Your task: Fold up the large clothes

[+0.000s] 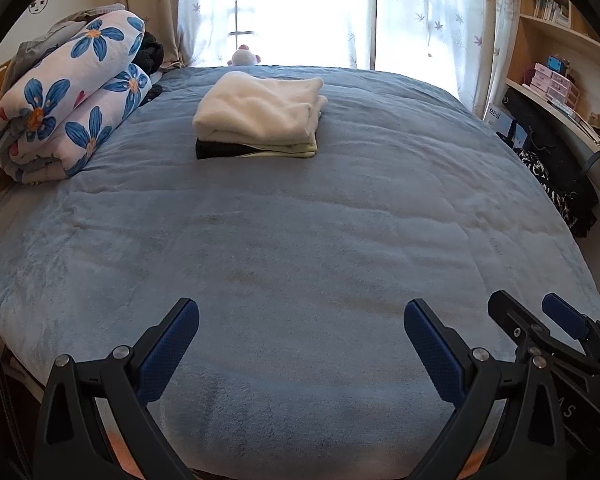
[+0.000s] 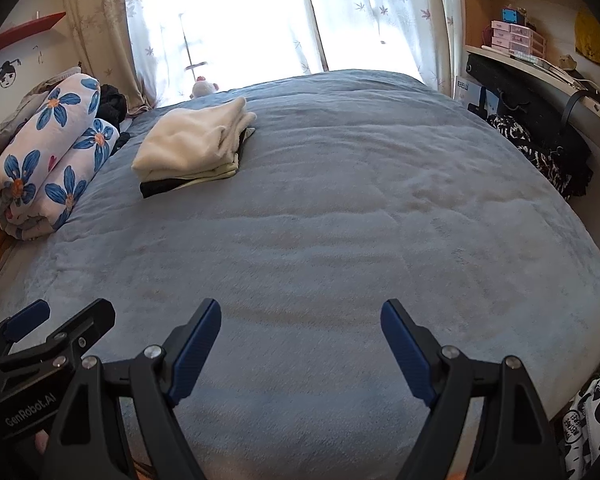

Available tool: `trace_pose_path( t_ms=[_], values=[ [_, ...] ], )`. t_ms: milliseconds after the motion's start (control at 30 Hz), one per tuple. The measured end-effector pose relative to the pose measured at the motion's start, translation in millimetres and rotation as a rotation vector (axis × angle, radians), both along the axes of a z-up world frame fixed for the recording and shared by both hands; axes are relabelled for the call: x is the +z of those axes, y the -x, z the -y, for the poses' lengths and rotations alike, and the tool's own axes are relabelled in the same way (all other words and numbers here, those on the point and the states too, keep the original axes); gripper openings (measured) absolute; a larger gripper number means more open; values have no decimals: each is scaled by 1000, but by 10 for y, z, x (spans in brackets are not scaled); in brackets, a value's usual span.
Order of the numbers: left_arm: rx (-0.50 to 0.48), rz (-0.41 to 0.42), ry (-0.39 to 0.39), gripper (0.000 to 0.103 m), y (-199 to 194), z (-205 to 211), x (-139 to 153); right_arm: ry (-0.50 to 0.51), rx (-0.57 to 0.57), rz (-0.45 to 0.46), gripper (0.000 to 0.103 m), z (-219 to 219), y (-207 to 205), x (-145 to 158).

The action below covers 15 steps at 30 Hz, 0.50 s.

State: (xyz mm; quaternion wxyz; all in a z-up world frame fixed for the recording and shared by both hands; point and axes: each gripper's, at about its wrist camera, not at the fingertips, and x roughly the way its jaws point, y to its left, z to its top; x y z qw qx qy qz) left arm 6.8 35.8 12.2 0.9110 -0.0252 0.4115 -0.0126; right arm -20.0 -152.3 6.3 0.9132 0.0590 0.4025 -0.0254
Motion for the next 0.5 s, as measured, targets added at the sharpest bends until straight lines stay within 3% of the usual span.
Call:
trace_pose_path(
  t_ms=[500],
  values=[
    [2,-18,-10,102,-37,-7,-44,-10,-2,1,83,72,-12,-19]
  ],
)
